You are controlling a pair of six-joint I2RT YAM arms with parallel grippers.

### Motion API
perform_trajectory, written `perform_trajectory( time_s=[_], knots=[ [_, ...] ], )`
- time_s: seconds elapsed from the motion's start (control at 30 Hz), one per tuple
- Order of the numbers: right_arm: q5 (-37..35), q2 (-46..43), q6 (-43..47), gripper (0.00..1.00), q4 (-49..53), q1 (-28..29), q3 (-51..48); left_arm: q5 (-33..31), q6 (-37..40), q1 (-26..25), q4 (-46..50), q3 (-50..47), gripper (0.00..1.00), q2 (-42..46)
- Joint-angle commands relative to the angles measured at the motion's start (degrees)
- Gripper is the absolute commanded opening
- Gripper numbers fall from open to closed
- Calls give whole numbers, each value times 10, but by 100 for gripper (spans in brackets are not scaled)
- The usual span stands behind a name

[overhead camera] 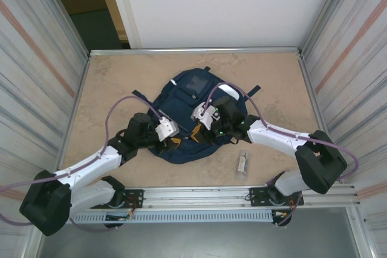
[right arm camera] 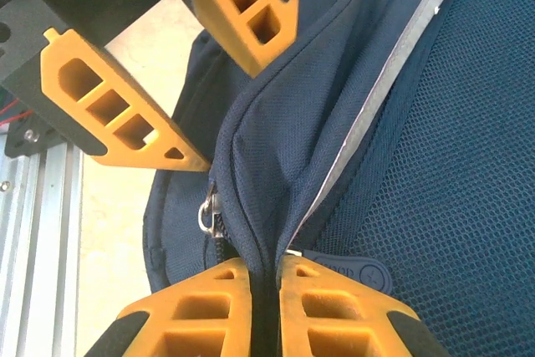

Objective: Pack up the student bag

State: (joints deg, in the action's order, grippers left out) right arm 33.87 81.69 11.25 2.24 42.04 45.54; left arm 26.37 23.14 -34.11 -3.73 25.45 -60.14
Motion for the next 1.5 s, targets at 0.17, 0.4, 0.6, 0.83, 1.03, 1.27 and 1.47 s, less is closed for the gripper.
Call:
perform_trajectory(
  time_s=[0.17, 0.4, 0.6, 0.83, 1.03, 1.27, 1.47],
  knots=[
    [25, -31, -3, 0, -29, 13, 4, 82, 86, -22, -67, -14, 18, 12],
    [10, -36, -16, 0, -34, 9, 0, 61, 74, -42, -92, -23, 20, 5],
    [5, -44, -21, 0, -32, 12, -2, -12, 47, -57, -97, -12, 26, -21],
    [-28, -54, -15, 0, -20, 12, -7, -120, -31, -56, -101, -12, 2, -25],
    [-137, -62, 91, 0, 93, 14, 11, -157, -96, -31, -103, -48, 0, 54],
    [-170, -63, 138, 0, 105, -9, 5, -158, -217, 80, -160, -100, 0, 82],
    [-140, -68, 127, 5, 86, -43, 4, -77, -205, 98, -139, -66, 0, 23]
  ],
)
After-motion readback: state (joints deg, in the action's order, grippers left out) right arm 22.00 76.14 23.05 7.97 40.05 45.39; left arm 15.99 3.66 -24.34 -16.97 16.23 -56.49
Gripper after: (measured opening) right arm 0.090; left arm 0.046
